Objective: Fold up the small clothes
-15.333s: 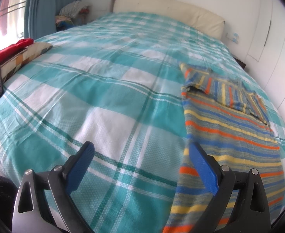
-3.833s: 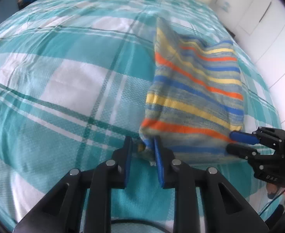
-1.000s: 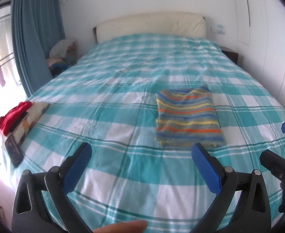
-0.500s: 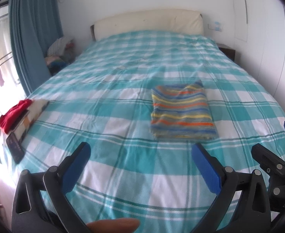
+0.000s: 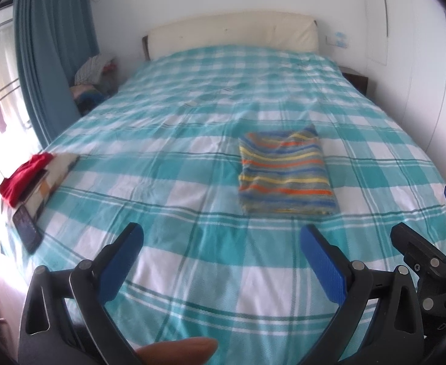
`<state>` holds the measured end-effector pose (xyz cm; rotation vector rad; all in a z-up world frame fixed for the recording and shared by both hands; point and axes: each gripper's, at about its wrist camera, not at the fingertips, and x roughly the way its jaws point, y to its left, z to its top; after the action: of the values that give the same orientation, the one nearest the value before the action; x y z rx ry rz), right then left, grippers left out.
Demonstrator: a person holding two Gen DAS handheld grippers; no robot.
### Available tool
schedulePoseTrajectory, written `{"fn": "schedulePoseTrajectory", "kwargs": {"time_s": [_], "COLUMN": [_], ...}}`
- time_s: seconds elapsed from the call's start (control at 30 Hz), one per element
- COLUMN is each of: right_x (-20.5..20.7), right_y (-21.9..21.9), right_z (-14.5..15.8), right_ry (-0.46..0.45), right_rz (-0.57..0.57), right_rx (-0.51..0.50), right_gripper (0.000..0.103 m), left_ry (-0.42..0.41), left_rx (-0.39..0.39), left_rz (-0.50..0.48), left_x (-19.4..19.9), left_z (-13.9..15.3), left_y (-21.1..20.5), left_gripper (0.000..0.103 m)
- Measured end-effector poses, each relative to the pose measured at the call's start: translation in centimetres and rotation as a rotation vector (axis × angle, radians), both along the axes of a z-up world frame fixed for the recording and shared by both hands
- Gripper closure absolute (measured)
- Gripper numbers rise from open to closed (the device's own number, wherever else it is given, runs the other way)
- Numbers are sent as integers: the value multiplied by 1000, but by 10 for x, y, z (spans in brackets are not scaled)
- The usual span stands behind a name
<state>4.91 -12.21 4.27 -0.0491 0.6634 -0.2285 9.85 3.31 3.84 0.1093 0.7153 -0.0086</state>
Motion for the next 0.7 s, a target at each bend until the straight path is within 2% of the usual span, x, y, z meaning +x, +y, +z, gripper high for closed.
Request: {"fn": "schedulePoseTrajectory", "kwargs": {"time_s": [0.1,0.23,0.4,0.7], "right_x": [0,-3,-5,-6], "right_y": [0,-1,-7,-13], "right_z": [0,0,-3,-6], "right_ry": [2,0,5,3], "right_rz": [-7,-20,-29,-41], "right_rx": [-8,-17,-5,10], "right_gripper": [1,1,1,1], "left_ry": [19,20,30,-6], "left_rx": [-31,-31,-72,-38], "left_rz": [1,1,-37,-45], "left_x": [2,3,3,-2], "left_z": [1,0,-1,3], "left_y": [3,3,1,-9], "left_gripper": [0,0,0,0]}}
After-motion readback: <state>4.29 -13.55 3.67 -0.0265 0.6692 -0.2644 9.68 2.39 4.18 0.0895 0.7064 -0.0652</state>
